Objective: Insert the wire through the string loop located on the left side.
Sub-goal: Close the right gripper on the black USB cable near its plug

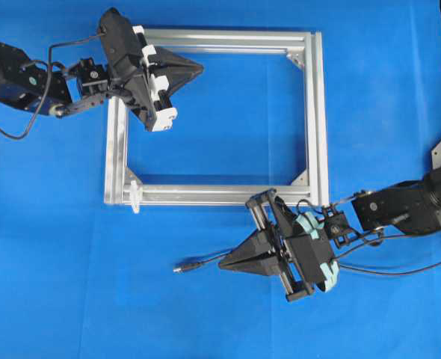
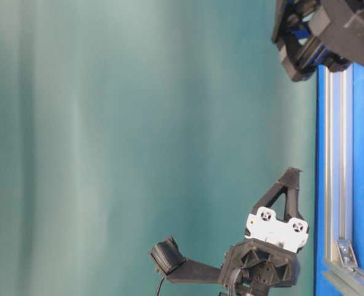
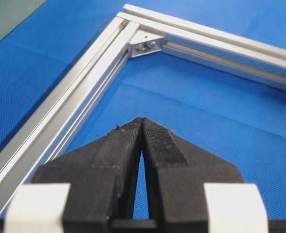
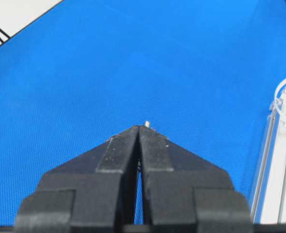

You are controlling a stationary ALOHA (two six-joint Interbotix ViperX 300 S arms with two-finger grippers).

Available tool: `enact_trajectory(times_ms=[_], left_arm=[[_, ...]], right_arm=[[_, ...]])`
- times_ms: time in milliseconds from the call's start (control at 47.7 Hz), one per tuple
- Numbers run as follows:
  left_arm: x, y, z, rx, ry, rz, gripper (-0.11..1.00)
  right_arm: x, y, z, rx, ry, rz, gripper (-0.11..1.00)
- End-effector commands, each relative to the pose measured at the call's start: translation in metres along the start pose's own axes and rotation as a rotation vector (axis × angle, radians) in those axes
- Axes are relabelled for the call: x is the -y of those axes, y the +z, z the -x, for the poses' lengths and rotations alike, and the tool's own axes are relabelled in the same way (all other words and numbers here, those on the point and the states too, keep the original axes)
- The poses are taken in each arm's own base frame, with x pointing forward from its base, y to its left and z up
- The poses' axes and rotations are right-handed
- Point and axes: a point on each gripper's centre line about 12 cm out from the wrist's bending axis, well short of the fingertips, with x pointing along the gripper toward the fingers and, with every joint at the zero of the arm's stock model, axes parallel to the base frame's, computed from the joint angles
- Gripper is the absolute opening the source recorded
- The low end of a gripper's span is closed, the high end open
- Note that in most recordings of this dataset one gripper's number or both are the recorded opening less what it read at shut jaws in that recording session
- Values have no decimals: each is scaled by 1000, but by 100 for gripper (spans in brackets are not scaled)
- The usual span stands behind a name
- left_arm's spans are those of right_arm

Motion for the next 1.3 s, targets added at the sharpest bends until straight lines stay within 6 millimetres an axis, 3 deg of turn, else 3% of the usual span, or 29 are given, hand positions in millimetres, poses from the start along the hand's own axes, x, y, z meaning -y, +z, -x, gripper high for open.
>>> enact_trajectory(times_ms=[0,461,587,776,859,1069,1279], left_arm=[[4,9,2,13,-20,-19,0],[3,2,9,-10,-19,-7,0],[3,3,9,-5,-19,-7,0],[3,3,9,-5,-19,-7,0],[2,3,9,-6,-18,-7,0],[3,3,9,-3,-19,-8,0],[3,2,9,-10,-19,-7,0]], right_arm=[[1,24,5,66,-4,-12,1],[1,21,2,26,-5,-71,-1],[3,22,1,33,-16,-100,20],[6,20,-1,21,-34,-123,76],[7,19,-1,20,-38,-127,93],[9,7,-6,-4,-53,-142,93],[11,-18,-25,-27,-72,-189,93]])
